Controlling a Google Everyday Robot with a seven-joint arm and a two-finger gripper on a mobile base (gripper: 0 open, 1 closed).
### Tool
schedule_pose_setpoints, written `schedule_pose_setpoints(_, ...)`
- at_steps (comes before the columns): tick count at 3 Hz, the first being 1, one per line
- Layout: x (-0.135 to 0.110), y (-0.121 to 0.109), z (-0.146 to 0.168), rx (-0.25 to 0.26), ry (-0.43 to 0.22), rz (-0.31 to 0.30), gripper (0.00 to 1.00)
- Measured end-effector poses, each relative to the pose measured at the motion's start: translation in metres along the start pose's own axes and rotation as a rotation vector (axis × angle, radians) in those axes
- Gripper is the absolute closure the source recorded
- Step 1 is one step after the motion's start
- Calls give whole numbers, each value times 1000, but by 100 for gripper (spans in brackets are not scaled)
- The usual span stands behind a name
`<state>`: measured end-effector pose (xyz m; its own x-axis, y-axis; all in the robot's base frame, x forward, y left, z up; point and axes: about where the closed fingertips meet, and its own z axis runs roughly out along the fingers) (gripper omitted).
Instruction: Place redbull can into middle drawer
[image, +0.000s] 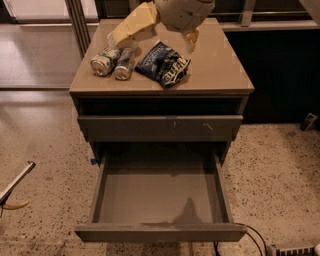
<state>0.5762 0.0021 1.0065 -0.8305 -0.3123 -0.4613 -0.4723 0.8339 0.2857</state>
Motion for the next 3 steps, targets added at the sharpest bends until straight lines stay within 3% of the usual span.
schedule_pose_setpoints(1, -6, 20, 30, -22, -3, 113, 0)
schedule_pose_setpoints(2, -6, 21, 31, -23, -6, 160, 0)
schedule_pose_setpoints(3, -6, 21, 31, -23, -6, 160, 0)
